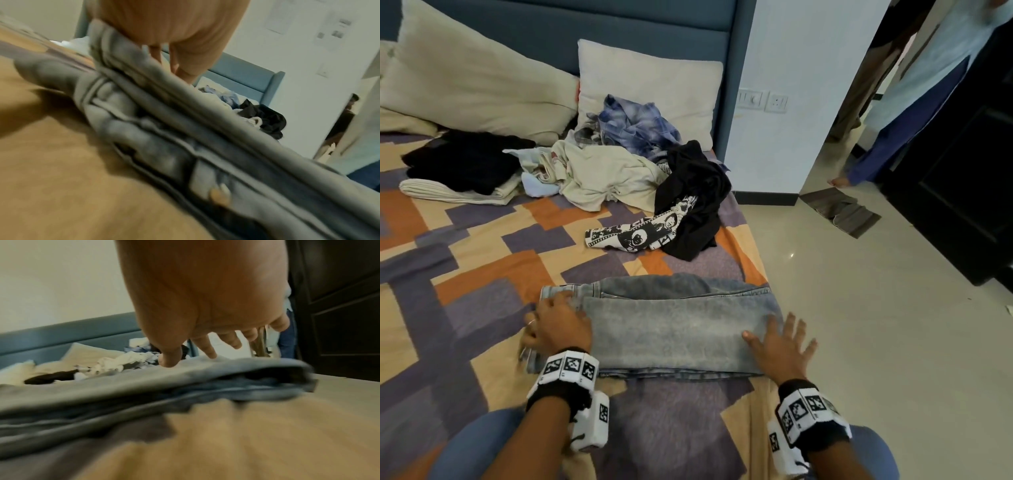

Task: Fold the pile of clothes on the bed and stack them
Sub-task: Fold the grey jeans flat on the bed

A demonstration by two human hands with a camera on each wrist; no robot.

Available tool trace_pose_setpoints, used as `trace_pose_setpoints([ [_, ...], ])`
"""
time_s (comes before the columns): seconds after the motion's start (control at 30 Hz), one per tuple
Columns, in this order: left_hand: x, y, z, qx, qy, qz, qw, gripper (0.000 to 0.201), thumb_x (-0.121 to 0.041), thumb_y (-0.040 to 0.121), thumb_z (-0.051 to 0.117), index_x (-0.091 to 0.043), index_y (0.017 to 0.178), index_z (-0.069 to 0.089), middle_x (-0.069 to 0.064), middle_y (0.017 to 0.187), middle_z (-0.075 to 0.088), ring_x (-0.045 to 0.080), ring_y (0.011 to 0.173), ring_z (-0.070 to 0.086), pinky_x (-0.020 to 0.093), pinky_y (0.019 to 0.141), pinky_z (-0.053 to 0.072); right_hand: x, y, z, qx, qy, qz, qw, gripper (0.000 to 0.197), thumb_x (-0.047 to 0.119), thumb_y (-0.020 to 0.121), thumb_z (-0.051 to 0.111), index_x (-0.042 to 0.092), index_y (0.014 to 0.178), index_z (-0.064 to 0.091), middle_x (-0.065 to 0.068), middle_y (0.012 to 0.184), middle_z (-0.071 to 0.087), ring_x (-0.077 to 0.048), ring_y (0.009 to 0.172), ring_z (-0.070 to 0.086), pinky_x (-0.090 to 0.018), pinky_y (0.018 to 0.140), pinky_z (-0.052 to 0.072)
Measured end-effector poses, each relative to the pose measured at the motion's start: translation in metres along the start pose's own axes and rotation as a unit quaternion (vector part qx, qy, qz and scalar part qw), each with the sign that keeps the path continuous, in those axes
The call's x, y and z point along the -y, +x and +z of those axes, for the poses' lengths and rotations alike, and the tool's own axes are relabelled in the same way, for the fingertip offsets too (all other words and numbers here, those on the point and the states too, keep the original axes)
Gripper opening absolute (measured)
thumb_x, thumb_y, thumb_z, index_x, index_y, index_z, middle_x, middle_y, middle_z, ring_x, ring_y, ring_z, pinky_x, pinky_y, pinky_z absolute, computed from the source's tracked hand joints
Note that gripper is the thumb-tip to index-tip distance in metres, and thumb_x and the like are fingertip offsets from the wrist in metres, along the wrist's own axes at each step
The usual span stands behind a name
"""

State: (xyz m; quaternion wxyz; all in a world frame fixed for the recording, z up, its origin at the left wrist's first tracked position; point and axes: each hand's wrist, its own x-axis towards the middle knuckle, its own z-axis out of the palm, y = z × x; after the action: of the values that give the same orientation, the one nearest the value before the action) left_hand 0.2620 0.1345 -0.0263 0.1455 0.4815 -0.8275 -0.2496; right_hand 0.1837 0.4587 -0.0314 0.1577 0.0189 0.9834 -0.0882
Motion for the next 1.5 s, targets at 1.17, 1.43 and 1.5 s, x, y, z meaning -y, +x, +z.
trace_pose_setpoints([
  [1.17, -0.042, -0.009, -0.075, 0.157, -0.292, -0.065, 0.941, 0.045, -0.022, 0.058, 0.089, -0.004, 0.093, 0.067, 0.013, 0.084, 0.072, 0.027, 0.056, 0.069, 0.041, 0.047, 0.057, 0.102, -0.037, 0.012, 0.052, 0.397, -0.259, 0.879, 0.027, 0.040, 0.097, 0.056, 0.017, 0.100, 0.069, 0.011, 0.091, 0.068, 0.008, 0.085, 0.059, -0.028, 0.084, 0.046],
  [1.43, -0.138, -0.106, -0.039, 0.430, -0.380, 0.134, 0.808, 0.045, -0.011, 0.080, 0.077, -0.010, 0.122, 0.061, 0.002, 0.097, 0.072, 0.014, 0.085, 0.068, 0.033, 0.075, 0.057, 0.038, -0.040, -0.044, 0.135, 0.733, -0.124, 0.655, 0.080, 0.072, 0.086, 0.042, 0.002, 0.117, 0.065, -0.013, 0.089, 0.071, -0.027, 0.076, 0.068, -0.034, 0.065, 0.056],
  [1.5, -0.133, -0.122, -0.014, 0.400, -0.344, 0.193, 0.827, 0.027, -0.008, 0.087, 0.070, -0.007, 0.113, 0.068, 0.005, 0.102, 0.071, 0.013, 0.091, 0.064, 0.024, 0.085, 0.053, 0.016, -0.030, -0.042, 0.131, 0.741, -0.069, 0.655, 0.089, 0.074, 0.080, 0.050, -0.005, 0.118, 0.063, -0.022, 0.092, 0.068, -0.036, 0.080, 0.068, -0.044, 0.073, 0.059],
])
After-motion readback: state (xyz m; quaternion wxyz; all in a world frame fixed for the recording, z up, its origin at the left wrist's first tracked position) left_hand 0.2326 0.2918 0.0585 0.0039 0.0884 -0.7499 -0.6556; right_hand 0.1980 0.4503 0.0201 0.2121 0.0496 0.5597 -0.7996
